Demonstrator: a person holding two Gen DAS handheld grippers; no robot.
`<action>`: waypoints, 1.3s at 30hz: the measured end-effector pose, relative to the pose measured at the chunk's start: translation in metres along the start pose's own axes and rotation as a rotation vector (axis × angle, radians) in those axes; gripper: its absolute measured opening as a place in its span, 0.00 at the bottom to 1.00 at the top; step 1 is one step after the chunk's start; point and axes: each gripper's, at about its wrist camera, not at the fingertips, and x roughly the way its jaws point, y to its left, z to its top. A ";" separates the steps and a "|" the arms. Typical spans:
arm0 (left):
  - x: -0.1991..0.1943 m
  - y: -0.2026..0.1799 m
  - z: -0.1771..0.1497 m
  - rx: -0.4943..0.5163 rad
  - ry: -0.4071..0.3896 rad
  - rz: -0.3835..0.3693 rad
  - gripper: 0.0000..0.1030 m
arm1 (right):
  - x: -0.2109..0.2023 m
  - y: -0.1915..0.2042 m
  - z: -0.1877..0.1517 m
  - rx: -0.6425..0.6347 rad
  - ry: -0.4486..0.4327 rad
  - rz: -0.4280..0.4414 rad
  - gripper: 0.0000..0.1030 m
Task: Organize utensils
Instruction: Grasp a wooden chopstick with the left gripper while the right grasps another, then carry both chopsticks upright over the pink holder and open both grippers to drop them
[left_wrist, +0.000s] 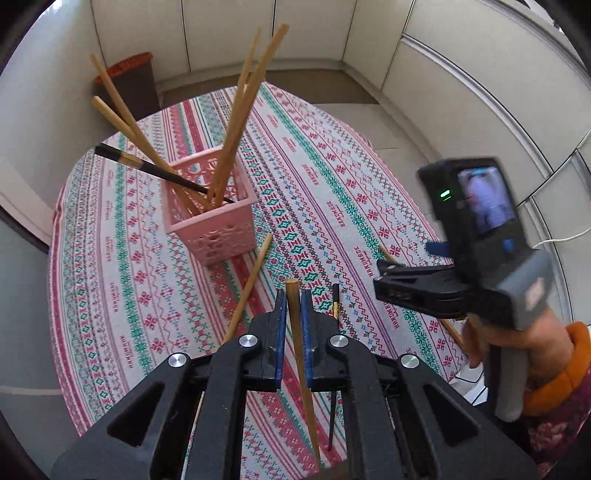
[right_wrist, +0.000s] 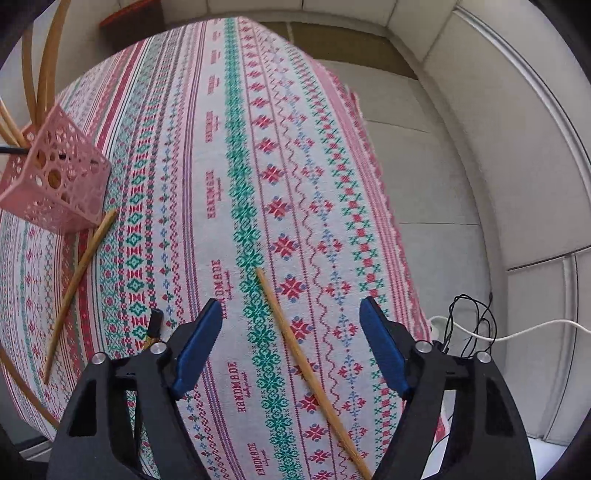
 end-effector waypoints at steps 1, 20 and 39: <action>-0.006 0.002 -0.001 0.000 -0.008 -0.004 0.07 | 0.007 0.002 0.000 -0.010 0.024 0.000 0.54; 0.005 0.002 -0.001 0.013 0.018 -0.027 0.08 | -0.040 -0.030 0.001 0.132 -0.106 0.140 0.05; 0.116 0.022 -0.006 -0.118 0.275 0.052 0.24 | -0.088 -0.036 -0.008 0.171 -0.208 0.245 0.06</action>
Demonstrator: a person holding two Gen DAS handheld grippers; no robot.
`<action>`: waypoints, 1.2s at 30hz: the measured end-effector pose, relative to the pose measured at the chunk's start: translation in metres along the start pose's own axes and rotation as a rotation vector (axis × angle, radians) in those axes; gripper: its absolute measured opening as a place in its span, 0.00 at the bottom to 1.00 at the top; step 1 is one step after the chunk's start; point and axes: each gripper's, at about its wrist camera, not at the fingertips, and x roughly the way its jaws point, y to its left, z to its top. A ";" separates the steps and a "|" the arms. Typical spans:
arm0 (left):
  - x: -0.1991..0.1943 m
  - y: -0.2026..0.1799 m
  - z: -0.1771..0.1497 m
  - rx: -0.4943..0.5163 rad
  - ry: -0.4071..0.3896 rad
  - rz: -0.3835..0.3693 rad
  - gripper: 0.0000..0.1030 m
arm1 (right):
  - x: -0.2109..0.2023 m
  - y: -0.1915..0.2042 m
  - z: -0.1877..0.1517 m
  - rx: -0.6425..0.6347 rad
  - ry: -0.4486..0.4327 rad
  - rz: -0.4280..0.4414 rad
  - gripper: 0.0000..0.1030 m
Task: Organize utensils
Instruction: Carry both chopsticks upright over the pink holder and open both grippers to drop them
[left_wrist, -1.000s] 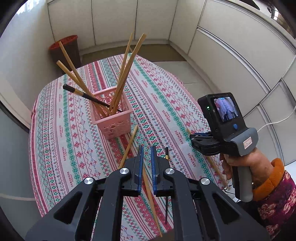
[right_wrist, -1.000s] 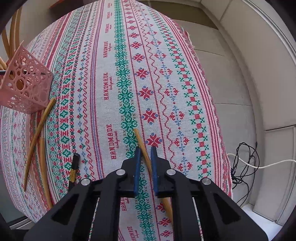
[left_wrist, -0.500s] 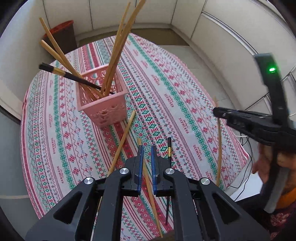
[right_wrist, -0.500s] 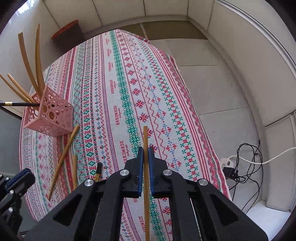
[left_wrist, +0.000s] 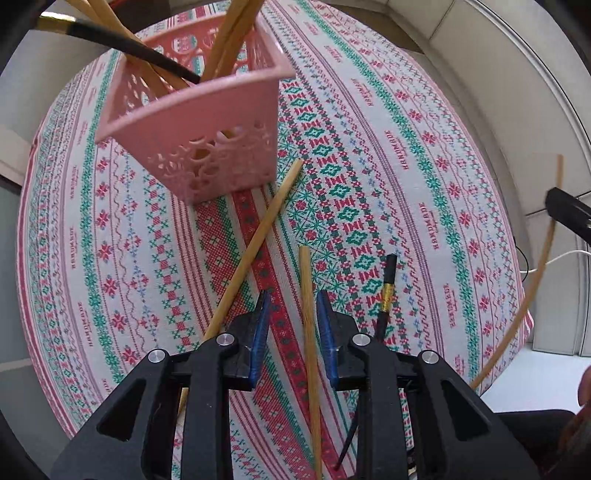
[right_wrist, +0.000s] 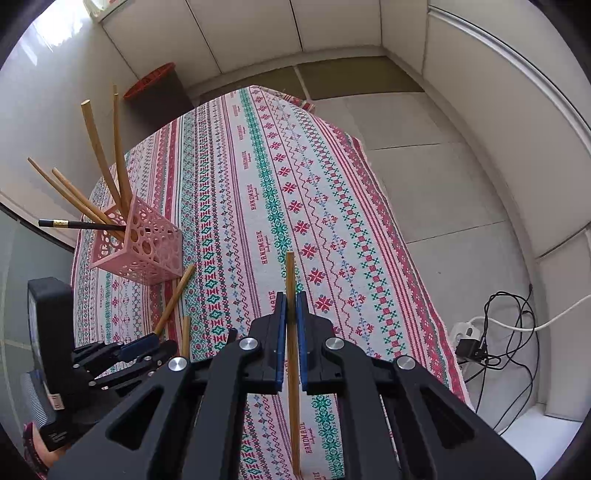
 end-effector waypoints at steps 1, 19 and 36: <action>0.003 -0.001 0.001 0.002 0.001 0.004 0.24 | -0.001 -0.001 0.000 0.001 -0.002 0.002 0.06; -0.040 -0.012 -0.013 0.087 -0.193 -0.012 0.06 | -0.041 0.003 -0.001 -0.002 -0.089 0.077 0.06; -0.192 -0.017 -0.055 0.196 -0.570 -0.167 0.06 | -0.103 0.007 -0.001 -0.005 -0.235 0.156 0.06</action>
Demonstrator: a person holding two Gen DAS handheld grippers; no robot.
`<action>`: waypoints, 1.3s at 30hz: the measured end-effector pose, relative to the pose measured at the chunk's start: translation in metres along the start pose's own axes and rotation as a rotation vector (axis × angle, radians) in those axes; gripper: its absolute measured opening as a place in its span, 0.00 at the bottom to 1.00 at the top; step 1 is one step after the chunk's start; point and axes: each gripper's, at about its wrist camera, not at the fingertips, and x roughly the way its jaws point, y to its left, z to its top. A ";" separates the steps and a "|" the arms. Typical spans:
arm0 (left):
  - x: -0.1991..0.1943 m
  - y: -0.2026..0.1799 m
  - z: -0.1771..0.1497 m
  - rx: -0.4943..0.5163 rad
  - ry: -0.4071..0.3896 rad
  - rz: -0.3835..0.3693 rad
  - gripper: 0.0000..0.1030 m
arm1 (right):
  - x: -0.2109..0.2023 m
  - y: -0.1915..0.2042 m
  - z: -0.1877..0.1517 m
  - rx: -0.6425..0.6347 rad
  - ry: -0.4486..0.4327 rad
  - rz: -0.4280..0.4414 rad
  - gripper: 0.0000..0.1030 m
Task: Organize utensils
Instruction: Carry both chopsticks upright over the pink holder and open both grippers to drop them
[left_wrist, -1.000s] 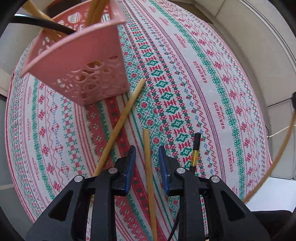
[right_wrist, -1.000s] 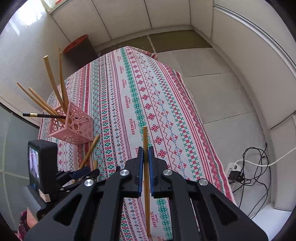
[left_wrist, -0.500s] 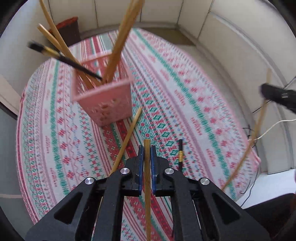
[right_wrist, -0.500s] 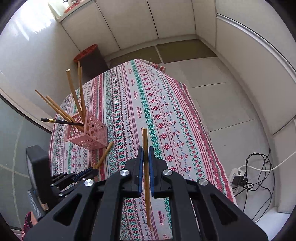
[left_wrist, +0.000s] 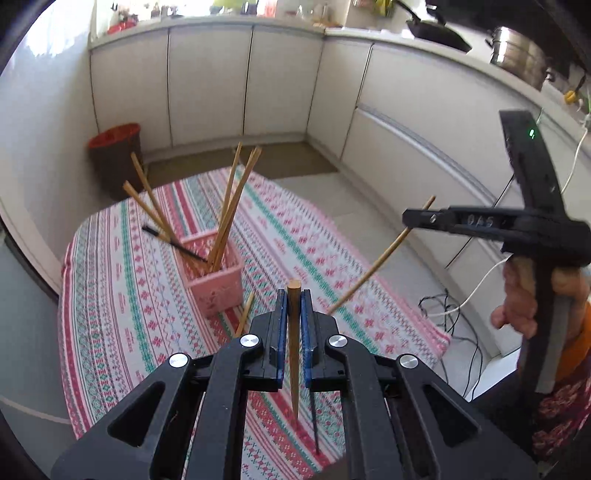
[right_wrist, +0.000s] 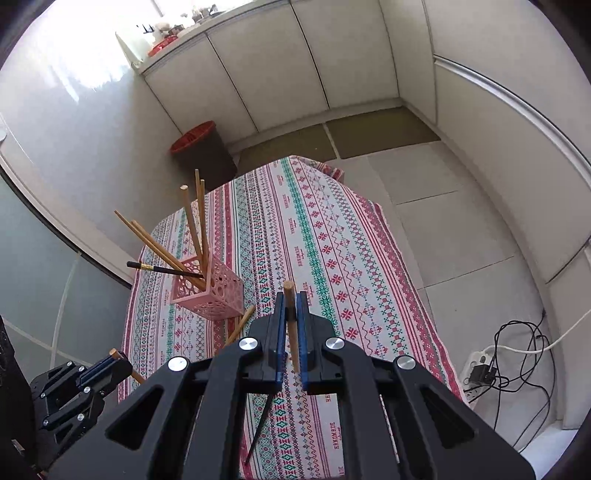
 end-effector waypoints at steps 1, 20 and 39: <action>-0.006 -0.001 0.007 -0.004 -0.024 -0.006 0.06 | -0.003 0.001 0.002 0.001 -0.011 0.005 0.06; -0.065 0.038 0.104 -0.181 -0.382 0.188 0.06 | -0.012 0.003 0.020 0.056 -0.104 0.069 0.06; -0.028 0.078 0.079 -0.281 -0.271 0.263 0.22 | -0.032 0.022 0.018 0.037 -0.158 0.129 0.06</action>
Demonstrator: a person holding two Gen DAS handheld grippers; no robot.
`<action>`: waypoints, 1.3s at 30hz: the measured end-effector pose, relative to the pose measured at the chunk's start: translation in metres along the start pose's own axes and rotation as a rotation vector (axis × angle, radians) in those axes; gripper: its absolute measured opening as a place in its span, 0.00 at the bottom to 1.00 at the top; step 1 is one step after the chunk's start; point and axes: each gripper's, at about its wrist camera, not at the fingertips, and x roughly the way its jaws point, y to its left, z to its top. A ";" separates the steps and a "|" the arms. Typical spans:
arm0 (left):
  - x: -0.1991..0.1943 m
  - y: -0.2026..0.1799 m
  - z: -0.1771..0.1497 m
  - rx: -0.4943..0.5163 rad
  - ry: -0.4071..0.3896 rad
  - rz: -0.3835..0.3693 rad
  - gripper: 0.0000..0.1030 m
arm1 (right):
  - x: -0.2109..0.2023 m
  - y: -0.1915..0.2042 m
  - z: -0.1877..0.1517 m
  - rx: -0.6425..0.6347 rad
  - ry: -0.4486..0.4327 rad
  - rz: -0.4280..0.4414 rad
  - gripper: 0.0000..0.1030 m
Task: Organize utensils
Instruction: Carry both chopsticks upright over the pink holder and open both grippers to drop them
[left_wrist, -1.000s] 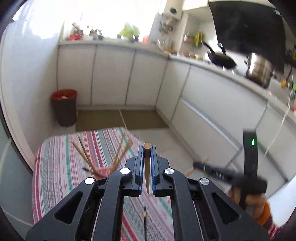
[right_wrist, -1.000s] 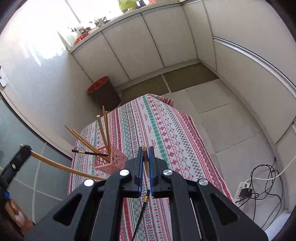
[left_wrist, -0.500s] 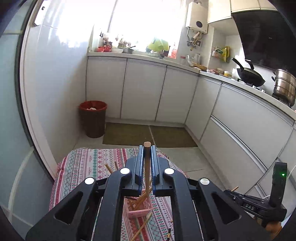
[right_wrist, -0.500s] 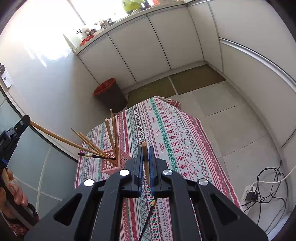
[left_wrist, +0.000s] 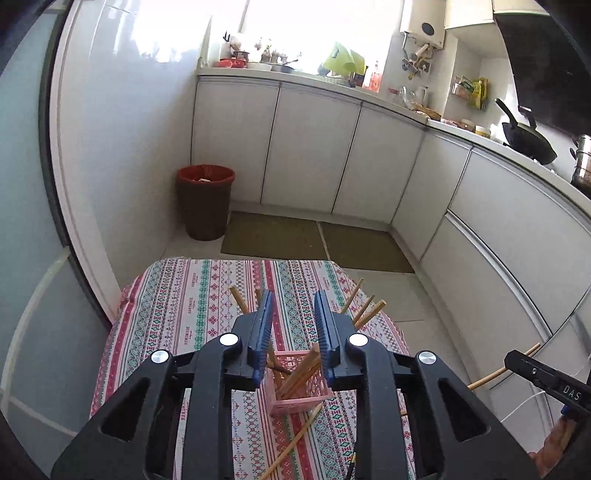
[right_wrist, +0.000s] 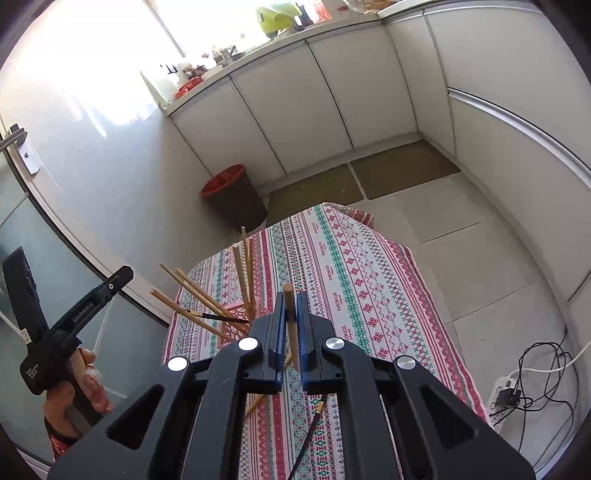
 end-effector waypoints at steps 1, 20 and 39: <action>-0.005 0.002 0.002 -0.010 -0.011 -0.003 0.22 | -0.004 0.003 0.002 0.003 -0.017 0.015 0.06; -0.033 0.043 0.016 -0.112 -0.071 0.035 0.33 | -0.016 0.072 0.048 -0.031 -0.199 0.124 0.06; 0.000 0.063 -0.007 -0.100 0.055 0.089 0.47 | 0.093 0.097 0.027 -0.135 -0.168 0.065 0.10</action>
